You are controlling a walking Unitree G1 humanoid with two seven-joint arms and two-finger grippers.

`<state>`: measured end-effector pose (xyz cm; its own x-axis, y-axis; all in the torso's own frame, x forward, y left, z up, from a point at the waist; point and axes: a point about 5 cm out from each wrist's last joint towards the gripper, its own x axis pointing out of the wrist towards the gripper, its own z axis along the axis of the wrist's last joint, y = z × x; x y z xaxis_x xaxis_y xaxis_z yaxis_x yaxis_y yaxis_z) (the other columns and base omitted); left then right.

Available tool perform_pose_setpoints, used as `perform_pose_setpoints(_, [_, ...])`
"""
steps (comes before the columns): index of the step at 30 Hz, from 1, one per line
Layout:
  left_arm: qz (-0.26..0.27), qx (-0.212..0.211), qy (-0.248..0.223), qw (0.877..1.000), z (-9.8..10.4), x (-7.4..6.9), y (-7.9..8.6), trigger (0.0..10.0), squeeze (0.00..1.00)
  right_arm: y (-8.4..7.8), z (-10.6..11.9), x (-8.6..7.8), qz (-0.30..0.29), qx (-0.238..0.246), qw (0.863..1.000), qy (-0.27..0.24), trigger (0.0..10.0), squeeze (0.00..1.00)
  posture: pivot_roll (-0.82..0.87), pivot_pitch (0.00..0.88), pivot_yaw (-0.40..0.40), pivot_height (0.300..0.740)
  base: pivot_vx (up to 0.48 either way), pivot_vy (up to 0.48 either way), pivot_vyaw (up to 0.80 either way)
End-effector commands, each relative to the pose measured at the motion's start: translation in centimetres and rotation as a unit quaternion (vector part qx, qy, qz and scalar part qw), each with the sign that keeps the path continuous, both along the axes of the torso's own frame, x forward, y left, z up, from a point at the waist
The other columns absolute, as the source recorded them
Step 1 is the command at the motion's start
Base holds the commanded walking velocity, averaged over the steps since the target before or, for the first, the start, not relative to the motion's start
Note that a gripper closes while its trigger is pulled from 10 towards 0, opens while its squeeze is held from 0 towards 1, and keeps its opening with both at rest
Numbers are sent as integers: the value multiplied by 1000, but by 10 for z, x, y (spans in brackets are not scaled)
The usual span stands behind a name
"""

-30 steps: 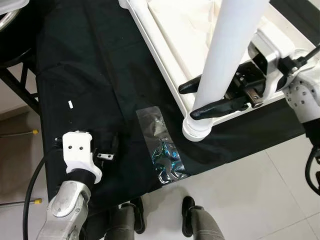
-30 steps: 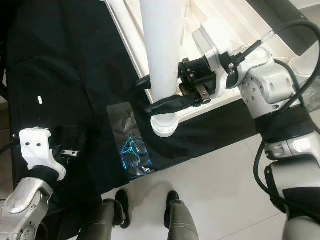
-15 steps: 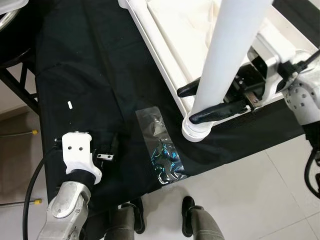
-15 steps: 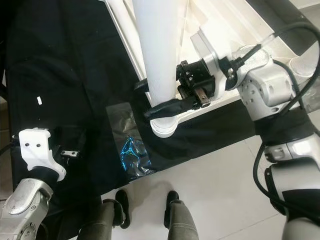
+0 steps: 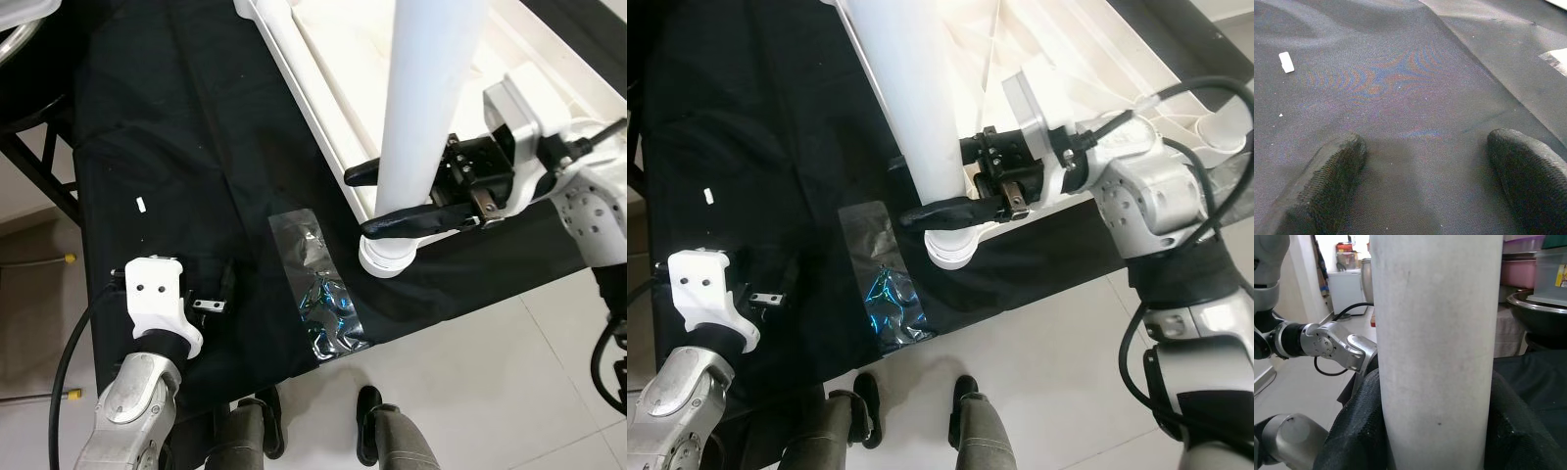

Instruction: Building children table

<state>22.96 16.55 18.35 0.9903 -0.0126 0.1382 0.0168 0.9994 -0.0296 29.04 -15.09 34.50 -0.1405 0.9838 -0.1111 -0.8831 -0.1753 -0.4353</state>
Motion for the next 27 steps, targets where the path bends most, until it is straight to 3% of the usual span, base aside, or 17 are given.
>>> perform_pose_setpoints(1, [8,0,44,999,-17,-1,4,10000,0,0,-21,2,-7,-20,999,50,10000,0,96,449,50,740,0,0,0])
perform_pose_setpoints(16, [8,0,44,999,-17,-1,4,10000,0,0,-32,-3,-54,40,995,80,10000,0,100,451,53,740,0,0,0])
perform_pose_setpoints(27, [7,0,44,999,-18,1,4,10000,0,2,-35,-13,-54,38,995,81,10000,0,92,445,52,740,0,0,0])
